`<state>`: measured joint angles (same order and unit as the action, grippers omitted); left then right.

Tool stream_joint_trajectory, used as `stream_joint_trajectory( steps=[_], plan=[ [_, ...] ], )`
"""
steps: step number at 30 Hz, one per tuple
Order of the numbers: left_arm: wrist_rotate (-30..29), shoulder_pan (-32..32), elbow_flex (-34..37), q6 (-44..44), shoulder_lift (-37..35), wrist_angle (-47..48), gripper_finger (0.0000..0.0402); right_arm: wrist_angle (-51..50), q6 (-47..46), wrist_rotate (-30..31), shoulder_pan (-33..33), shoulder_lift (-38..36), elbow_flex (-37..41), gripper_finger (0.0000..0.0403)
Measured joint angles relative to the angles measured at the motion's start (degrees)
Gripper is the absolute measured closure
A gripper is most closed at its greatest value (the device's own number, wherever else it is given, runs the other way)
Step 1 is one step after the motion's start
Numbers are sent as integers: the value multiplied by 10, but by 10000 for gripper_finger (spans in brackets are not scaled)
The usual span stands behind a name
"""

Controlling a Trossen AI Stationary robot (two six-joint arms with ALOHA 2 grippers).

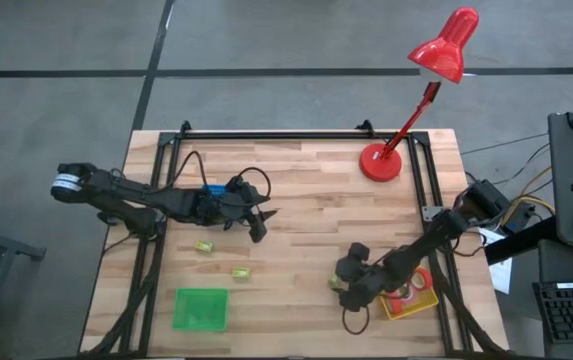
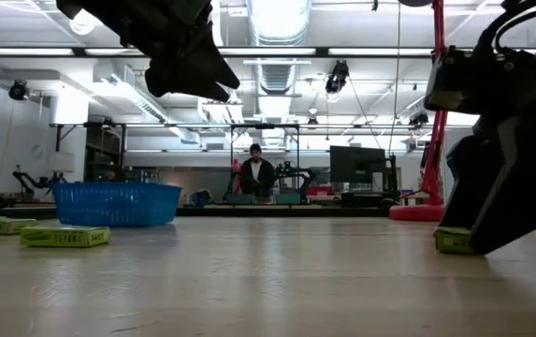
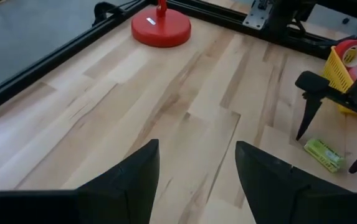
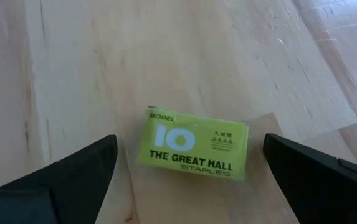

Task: Pick and place Stapler, Stapler remover, tape
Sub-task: Put the right green stapler pin box into the green bins

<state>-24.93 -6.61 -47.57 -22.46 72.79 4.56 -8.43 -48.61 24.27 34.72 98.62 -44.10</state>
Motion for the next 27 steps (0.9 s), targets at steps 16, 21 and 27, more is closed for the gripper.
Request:
stream_joint_trajectory(
  steps=[16,21,27],
  plan=[
    [28,0,0,-59,0,1,193,3,16,15,2,15,-2,51],
    [30,0,0,-67,1,-1,193,6,23,14,1,16,-3,91],
    [60,0,0,-103,2,-12,193,7,39,12,1,16,-5,125]
  ],
)
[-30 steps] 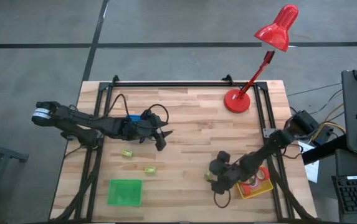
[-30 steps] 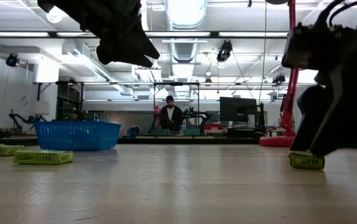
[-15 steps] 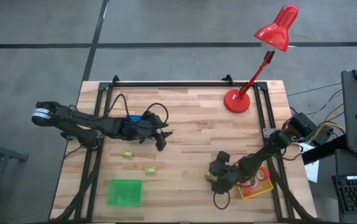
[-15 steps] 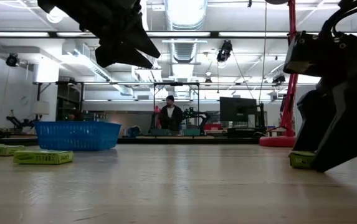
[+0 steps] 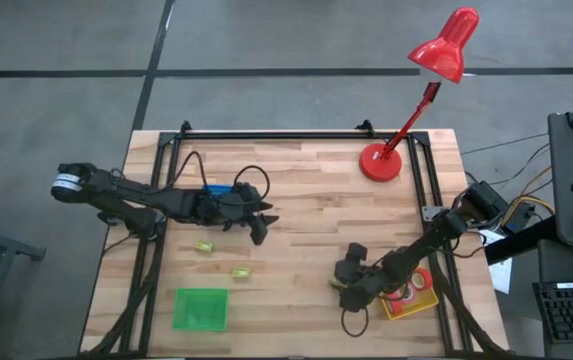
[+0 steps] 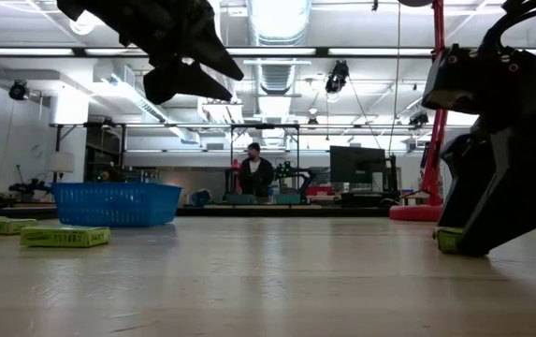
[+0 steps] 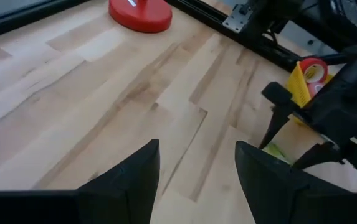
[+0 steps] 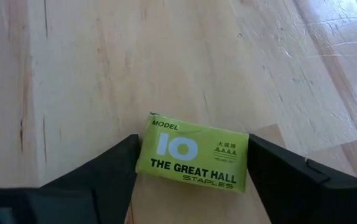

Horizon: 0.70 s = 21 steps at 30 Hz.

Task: Pick and place Stapler, Stapler remover, tape
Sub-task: Put the right green stapler pin box into the green bins

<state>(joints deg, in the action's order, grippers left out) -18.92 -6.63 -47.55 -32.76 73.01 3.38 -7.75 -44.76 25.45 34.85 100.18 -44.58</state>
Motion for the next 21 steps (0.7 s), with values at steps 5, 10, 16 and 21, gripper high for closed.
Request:
stream_joint_trajectory(
  steps=[5,10,16,21],
  plan=[
    [0,-7,0,-3,0,-8,193,2,15,3,0,0,0,149],
    [1,-12,2,-5,0,-29,193,3,25,6,0,-1,-1,162],
    [32,-22,34,-34,0,-132,193,0,81,45,-1,-2,-23,164],
    [35,-24,70,-64,0,-228,193,1,187,108,0,-2,-69,165]
  ],
)
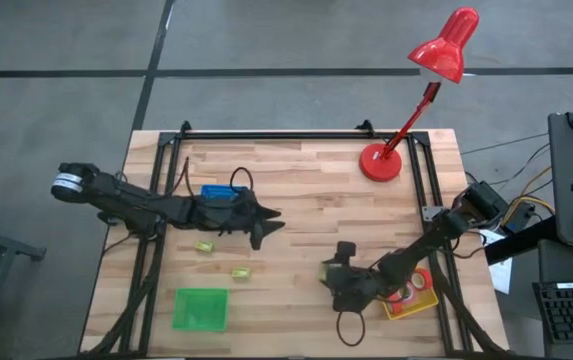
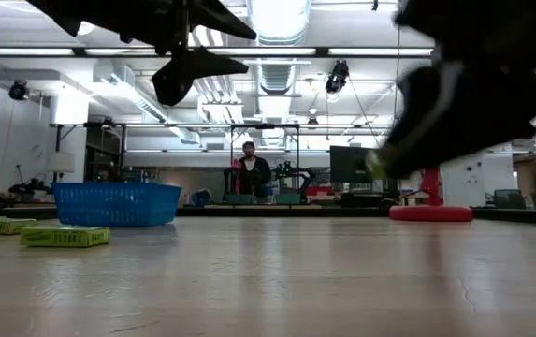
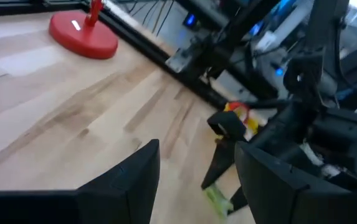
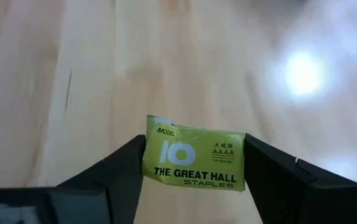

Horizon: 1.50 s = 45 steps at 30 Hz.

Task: Pick and place Stapler, Stapler remover, tape
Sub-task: Put the right green stapler pin box into the green bins

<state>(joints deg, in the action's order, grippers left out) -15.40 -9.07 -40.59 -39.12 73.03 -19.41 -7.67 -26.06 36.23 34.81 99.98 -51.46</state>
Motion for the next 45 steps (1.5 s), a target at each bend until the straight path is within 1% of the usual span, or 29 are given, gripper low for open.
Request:
stream_joint_trajectory(
  steps=[4,7,10,13,19,25,31,39,45],
  plan=[
    [1,-1,13,-16,8,-31,193,-5,98,65,0,-1,-44,165],
    [6,-2,14,-39,32,-56,193,-6,171,105,-2,-1,-74,165],
    [34,-3,7,-59,68,-80,193,-9,226,118,-12,-1,-100,165],
    [54,-4,-3,-70,97,-110,193,-11,255,120,-25,-2,-113,162],
    [93,-13,-28,-76,138,-119,193,-41,265,125,-48,-2,-128,163],
    [94,-16,-37,-87,162,-118,193,-38,278,140,-57,-2,-127,166],
    [93,-16,-38,-92,172,-130,193,-40,278,145,-60,-2,-127,158],
    [83,-15,-38,-77,173,-153,193,-37,285,143,-67,-2,-133,165],
    [83,-14,-38,-57,183,-160,193,-23,289,138,-73,-1,-133,159]
  ],
)
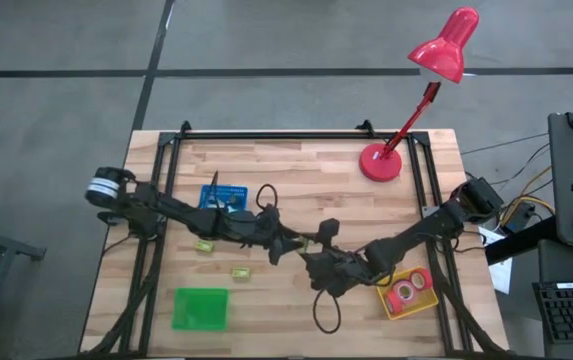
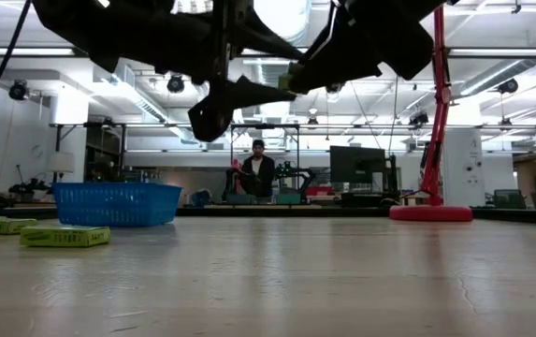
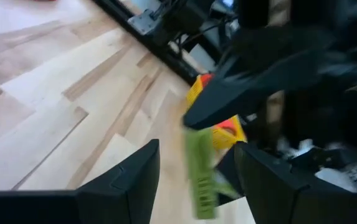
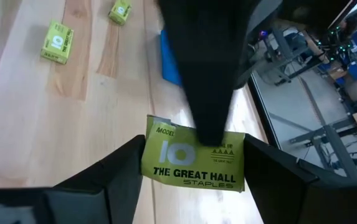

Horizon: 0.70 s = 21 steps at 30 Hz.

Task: Pick and place Stapler, Stapler remover, tape
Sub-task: Put the right green stapler pin box into the green bins

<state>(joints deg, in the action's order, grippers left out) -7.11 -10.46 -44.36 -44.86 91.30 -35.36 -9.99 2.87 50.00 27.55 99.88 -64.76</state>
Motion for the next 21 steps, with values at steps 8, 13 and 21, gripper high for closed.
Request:
stream_joint_trajectory(
  steps=[8,13,21],
  plan=[
    [2,0,0,-1,25,-2,200,-1,6,-6,-2,1,-3,165],
    [4,0,0,3,26,-6,250,-1,4,-9,-2,1,-3,159],
    [2,1,0,28,26,-12,364,3,-16,-8,-2,1,-3,124]
  ],
)
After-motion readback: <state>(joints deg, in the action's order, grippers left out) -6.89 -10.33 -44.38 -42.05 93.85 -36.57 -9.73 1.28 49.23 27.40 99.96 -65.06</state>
